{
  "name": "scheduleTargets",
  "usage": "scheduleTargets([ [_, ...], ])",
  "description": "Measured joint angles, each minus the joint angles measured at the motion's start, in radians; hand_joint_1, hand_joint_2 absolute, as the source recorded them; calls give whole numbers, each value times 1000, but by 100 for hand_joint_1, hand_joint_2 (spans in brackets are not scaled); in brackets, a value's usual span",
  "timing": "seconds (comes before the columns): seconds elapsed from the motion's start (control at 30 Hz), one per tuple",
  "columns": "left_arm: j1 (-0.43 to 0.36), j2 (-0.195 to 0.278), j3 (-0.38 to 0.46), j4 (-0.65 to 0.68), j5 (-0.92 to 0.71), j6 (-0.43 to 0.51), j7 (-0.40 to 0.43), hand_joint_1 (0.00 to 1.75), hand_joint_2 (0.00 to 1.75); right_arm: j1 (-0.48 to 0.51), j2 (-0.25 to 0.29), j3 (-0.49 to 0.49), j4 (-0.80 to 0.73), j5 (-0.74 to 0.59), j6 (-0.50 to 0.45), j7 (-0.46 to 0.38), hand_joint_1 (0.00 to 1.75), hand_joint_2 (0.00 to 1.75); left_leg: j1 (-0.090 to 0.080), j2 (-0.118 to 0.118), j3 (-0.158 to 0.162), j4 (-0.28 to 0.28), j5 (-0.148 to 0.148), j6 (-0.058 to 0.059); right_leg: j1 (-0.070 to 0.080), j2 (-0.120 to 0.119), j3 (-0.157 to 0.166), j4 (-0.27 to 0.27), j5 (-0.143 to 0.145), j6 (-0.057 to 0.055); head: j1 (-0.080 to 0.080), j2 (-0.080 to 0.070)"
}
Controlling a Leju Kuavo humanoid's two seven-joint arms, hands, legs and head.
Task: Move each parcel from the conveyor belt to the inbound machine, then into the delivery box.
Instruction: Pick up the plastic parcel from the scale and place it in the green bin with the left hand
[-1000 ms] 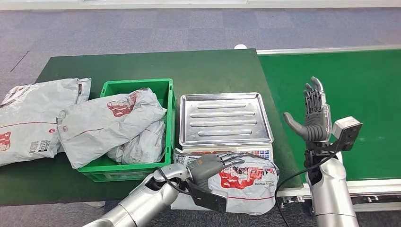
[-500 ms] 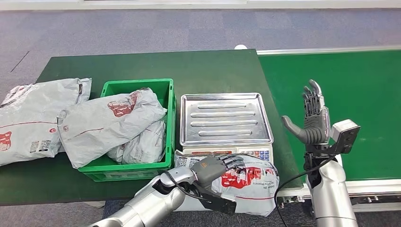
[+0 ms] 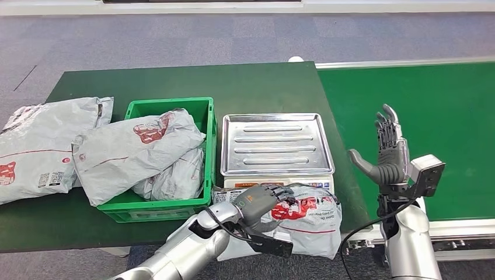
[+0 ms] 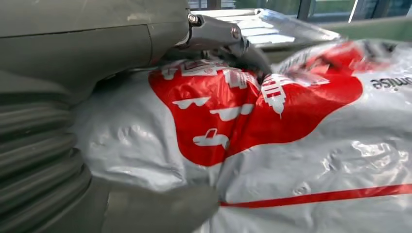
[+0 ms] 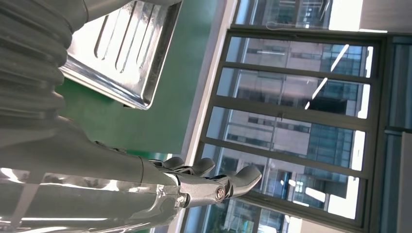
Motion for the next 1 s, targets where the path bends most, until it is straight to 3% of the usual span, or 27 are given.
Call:
scheduleTargets([
  [0.17,19,1,27,-41,37,-31,-76,175,175,1,0,-1,-5,0,3,5,0,175,0,0,-1,0,0,0,0,0,0,0,0,0,0,0],
  [0.33,51,12,41,-110,149,-119,-229,175,175,0,0,-1,-8,-7,7,12,0,175,0,-1,-2,0,-2,1,0,0,-1,0,-1,1,0,0],
  [0.43,79,20,52,-172,216,-104,-279,175,175,1,0,-1,-12,-15,8,20,0,175,0,-1,-2,0,-2,1,0,0,-2,0,-2,1,0,0],
  [0.53,104,24,72,-225,264,-43,-302,175,175,2,0,-1,-21,-19,7,29,0,175,0,-1,-2,0,-3,1,0,0,-2,0,-2,1,0,0],
  [1.0,149,36,93,-335,351,61,-318,175,175,6,0,-1,-36,-25,-1,36,0,175,0,-1,-2,0,-3,1,0,0,-2,0,-3,1,0,0],
])
